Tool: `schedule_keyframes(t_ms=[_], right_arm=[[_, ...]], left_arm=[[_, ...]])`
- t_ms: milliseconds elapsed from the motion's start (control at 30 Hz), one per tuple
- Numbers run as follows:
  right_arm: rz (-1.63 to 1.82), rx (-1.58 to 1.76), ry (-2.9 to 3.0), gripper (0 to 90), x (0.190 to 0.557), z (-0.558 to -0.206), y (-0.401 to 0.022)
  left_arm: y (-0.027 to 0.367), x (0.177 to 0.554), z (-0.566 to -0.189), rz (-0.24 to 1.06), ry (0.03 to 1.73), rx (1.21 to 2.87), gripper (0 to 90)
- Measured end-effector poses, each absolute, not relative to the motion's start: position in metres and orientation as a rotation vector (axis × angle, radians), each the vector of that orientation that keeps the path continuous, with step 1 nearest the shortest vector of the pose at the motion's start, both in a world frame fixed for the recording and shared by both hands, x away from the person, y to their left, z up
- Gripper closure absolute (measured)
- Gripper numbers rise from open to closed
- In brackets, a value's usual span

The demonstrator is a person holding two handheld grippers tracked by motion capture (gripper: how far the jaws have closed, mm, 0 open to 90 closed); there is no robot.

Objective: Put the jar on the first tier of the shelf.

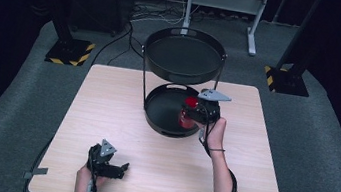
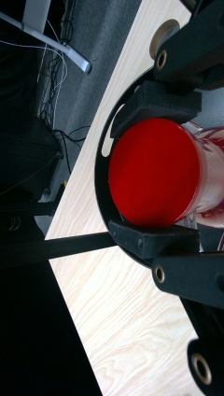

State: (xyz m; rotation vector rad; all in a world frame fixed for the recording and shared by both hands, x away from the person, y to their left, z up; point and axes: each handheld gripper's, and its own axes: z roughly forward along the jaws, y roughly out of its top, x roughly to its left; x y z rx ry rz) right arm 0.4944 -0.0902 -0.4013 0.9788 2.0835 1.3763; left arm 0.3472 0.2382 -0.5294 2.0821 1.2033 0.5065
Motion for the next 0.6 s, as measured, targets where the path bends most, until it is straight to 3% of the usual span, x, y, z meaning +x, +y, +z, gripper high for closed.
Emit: schedule_keyframes(t_ms=[600], right_arm=[[1.373,0.99,2.095,48.1,0.506,-0.409,-0.079]], left_arm=[[0.238,0.347,-0.529,0.507,1.203,2.081,2.9]])
